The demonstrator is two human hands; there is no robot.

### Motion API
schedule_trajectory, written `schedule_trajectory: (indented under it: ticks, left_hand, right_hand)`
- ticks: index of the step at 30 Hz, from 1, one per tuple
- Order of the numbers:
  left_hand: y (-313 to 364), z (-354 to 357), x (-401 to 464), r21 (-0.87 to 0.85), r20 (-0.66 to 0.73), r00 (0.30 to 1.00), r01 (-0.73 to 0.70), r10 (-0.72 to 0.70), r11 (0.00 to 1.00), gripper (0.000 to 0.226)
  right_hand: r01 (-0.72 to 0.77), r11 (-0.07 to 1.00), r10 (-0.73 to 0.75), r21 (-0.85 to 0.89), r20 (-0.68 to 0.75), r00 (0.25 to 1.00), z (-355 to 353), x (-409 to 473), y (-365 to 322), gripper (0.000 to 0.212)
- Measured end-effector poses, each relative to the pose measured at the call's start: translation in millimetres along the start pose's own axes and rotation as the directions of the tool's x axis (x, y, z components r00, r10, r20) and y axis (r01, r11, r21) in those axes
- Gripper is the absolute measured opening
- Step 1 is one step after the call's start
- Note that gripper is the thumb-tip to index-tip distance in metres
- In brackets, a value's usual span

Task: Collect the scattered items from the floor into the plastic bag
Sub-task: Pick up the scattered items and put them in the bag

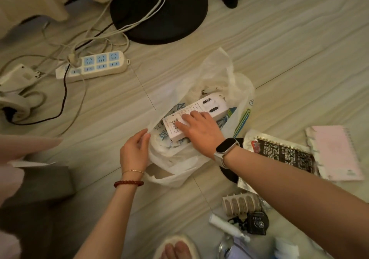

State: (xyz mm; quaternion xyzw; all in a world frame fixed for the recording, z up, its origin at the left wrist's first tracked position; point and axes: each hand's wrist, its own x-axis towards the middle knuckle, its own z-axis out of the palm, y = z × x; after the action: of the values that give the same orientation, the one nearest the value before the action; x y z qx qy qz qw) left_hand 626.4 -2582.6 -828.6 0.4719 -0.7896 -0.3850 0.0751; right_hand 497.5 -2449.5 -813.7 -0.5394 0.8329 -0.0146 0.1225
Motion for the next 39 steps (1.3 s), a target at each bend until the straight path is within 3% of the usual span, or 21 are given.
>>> schedule_trajectory:
  ticks: [3, 7, 10, 13, 17, 19, 22, 25, 26, 28, 30, 32, 34, 36, 37, 39]
  left_hand:
    - [10, -1, -1, 0.077, -0.060, 0.996, -0.061, 0.066, 0.995, 0.030]
    - [44, -3, -18, 0.186, -0.189, 0.937, -0.259, 0.293, 0.948, 0.034]
    - [68, 11, -44, 0.169, -0.126, 0.876, -0.444, 0.466, 0.880, 0.037]
    - [81, 40, -73, 0.145, 0.061, 0.793, -0.608, 0.606, 0.781, 0.038]
    - [75, 79, -111, 0.121, 0.359, 0.663, -0.731, 0.657, 0.672, 0.041]
    - [69, 91, -125, 0.130, 0.429, 0.650, -0.732, 0.628, 0.669, 0.039]
    - [66, 99, -137, 0.099, 0.439, 0.697, -0.664, 0.567, 0.741, 0.045]
    - [69, 98, -139, 0.008, 0.382, 0.766, -0.562, 0.517, 0.827, 0.040]
    - [71, 98, -137, -0.017, 0.372, 0.771, -0.551, 0.517, 0.834, 0.038]
    - [79, 97, -134, -0.069, 0.390, 0.739, -0.572, 0.550, 0.817, 0.045]
    - [96, 99, -130, -0.120, 0.423, 0.671, -0.624, 0.609, 0.772, 0.059]
    - [120, 102, -125, -0.145, 0.425, 0.624, -0.667, 0.655, 0.730, 0.072]
    - [145, 106, -119, -0.097, 0.404, 0.598, -0.724, 0.692, 0.683, 0.085]
    - [164, 106, -115, -0.085, 0.451, 0.611, -0.696, 0.650, 0.713, 0.098]
    - [171, 105, -115, -0.138, 0.485, 0.636, -0.622, 0.600, 0.771, 0.095]
    - [175, 105, -118, -0.255, 0.512, 0.692, -0.444, 0.509, 0.859, 0.056]
  right_hand:
    - [-0.004, 0.992, 0.005, 0.122, -0.005, 1.000, -9, -12, 11, 0.049]
    - [0.072, 0.972, -0.027, 0.224, -0.198, 0.980, -28, -54, 29, 0.044]
    - [-0.052, 0.963, 0.114, 0.265, -0.223, 0.968, -32, -100, 49, 0.037]
    - [-0.203, 0.948, 0.217, 0.246, -0.031, 0.976, -15, -152, 75, 0.041]
    - [-0.245, 0.968, 0.249, -0.054, 0.331, 0.910, 22, -220, 90, 0.086]
    - [-0.242, 0.962, 0.272, -0.123, 0.411, 0.870, 30, -232, 86, 0.091]
    - [-0.287, 0.958, 0.266, -0.011, 0.416, 0.870, 28, -234, 88, 0.075]
    - [-0.277, 0.960, 0.262, 0.043, 0.209, 0.942, 19, -235, 96, 0.056]
    - [-0.299, 0.950, 0.292, 0.088, 0.081, 0.953, 16, -236, 98, 0.045]
    - [-0.350, 0.897, 0.391, 0.271, -0.116, 0.913, 1, -235, 99, 0.038]
    - [-0.397, 0.809, 0.511, 0.434, -0.183, 0.840, -24, -227, 107, 0.040]
    - [-0.404, 0.740, 0.561, 0.538, -0.161, 0.812, -43, -223, 123, 0.034]
    - [-0.369, 0.671, 0.544, 0.643, -0.089, 0.834, -60, -222, 136, 0.024]
    - [-0.342, 0.575, 0.523, 0.743, -0.013, 0.852, -68, -223, 140, 0.020]
    - [-0.342, 0.535, 0.527, 0.773, 0.012, 0.850, -70, -222, 139, 0.020]
    - [-0.337, 0.493, 0.561, 0.802, 0.003, 0.828, -69, -222, 135, 0.020]
